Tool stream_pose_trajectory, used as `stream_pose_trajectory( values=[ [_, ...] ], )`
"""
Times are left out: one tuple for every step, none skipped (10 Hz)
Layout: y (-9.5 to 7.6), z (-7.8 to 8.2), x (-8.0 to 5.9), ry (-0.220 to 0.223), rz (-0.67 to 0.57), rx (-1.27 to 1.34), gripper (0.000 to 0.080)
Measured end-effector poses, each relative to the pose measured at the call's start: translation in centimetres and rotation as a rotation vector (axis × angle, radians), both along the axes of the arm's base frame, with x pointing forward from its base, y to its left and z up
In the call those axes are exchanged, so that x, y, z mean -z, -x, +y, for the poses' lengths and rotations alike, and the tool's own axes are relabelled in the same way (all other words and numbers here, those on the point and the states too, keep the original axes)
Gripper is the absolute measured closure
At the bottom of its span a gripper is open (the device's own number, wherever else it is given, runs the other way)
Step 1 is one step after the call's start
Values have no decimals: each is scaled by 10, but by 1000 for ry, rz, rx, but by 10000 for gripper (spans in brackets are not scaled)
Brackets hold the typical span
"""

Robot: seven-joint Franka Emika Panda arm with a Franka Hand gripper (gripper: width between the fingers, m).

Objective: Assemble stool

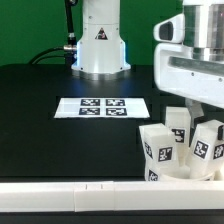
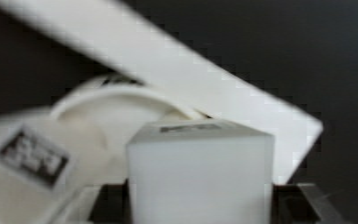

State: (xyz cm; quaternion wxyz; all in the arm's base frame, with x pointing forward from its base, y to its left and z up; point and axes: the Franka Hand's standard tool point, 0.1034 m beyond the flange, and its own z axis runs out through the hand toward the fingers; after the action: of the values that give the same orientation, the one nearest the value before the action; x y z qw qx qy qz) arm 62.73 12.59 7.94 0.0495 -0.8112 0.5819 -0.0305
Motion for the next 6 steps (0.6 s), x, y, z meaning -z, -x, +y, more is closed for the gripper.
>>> stream_pose_trajectory(
  values=[
    [0, 1, 0, -10, 4, 46, 466],
    [0, 1, 0, -22, 7, 105, 466],
    [0, 1, 0, -30, 9, 146, 466],
    [-1, 3, -1, -62, 7, 325, 466],
    [-2, 5, -2, -89, -2, 529, 466],
    [-2, 6, -2, -114, -1, 714, 466]
  ],
)
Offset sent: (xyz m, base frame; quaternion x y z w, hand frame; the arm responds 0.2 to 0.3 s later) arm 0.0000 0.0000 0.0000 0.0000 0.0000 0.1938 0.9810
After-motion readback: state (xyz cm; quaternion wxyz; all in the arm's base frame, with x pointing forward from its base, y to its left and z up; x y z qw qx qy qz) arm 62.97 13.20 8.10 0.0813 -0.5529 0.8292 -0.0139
